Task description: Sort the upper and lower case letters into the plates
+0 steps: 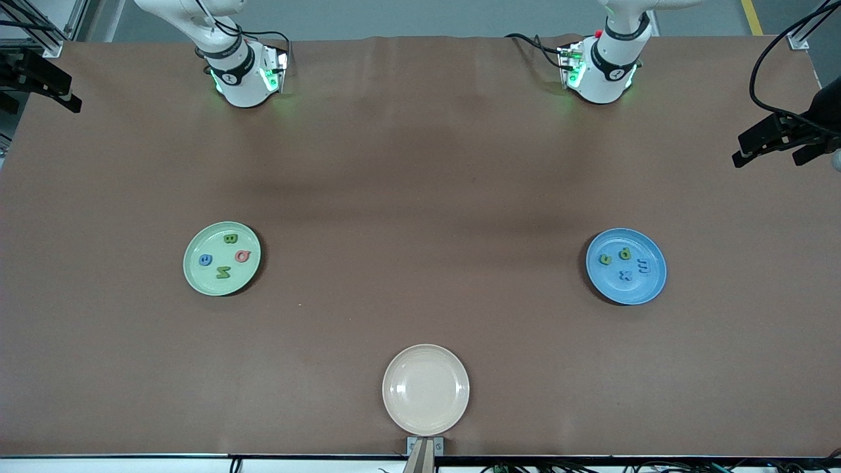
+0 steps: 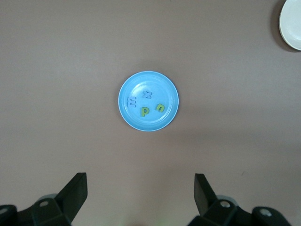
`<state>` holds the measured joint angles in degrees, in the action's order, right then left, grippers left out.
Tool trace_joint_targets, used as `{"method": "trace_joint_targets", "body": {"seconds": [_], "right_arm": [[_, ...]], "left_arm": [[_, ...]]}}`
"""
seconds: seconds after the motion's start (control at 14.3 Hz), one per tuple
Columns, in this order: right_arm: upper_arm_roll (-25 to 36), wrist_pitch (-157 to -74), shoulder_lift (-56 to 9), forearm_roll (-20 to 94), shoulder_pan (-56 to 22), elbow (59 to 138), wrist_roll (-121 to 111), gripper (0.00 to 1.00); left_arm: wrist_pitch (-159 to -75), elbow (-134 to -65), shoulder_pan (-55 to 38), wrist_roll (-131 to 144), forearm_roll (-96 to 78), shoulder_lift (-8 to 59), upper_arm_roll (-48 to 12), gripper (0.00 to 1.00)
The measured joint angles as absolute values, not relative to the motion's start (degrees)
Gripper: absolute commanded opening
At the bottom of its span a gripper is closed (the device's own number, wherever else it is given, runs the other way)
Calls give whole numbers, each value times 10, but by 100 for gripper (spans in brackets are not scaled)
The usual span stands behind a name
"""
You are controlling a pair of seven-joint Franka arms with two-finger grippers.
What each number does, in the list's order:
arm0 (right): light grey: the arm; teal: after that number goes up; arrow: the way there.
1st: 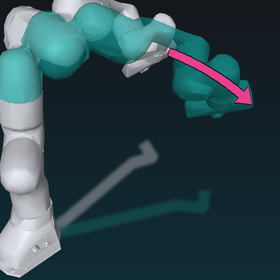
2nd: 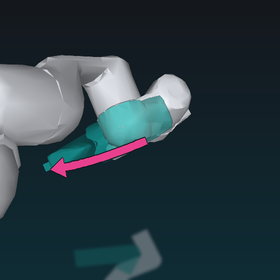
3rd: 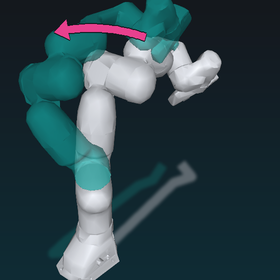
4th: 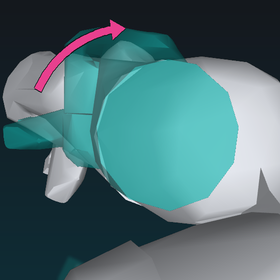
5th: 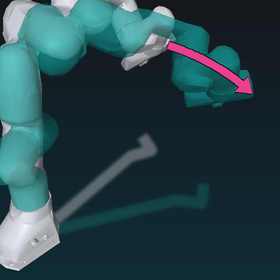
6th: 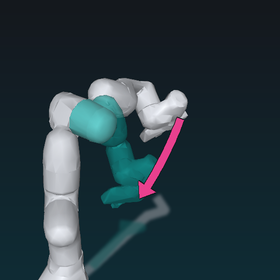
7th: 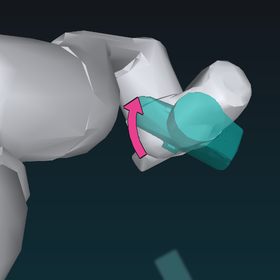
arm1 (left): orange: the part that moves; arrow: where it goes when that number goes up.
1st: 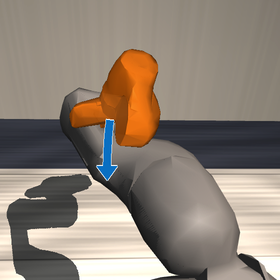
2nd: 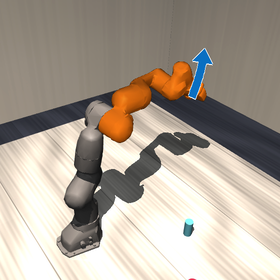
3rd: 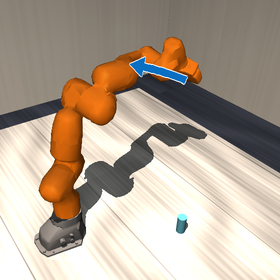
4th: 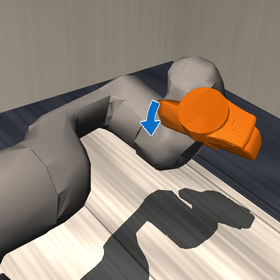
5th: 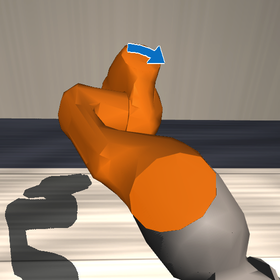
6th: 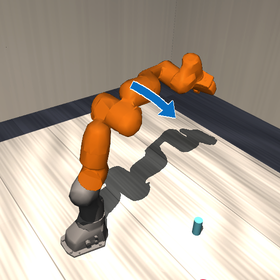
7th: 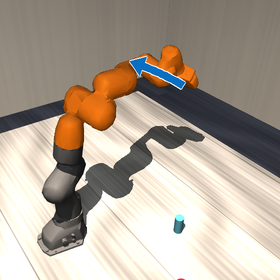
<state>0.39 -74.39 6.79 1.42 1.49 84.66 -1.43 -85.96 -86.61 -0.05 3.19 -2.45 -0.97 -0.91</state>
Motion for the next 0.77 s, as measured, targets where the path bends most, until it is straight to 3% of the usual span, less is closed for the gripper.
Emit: {"method": "trace_joint_targets", "body": {"seconds": [0.77], "right_arm": [[5,-744,68,14,15,847,-14,100]], "left_arm": [[-860,-866,-1,32,-18,-10,-9,100]]}}
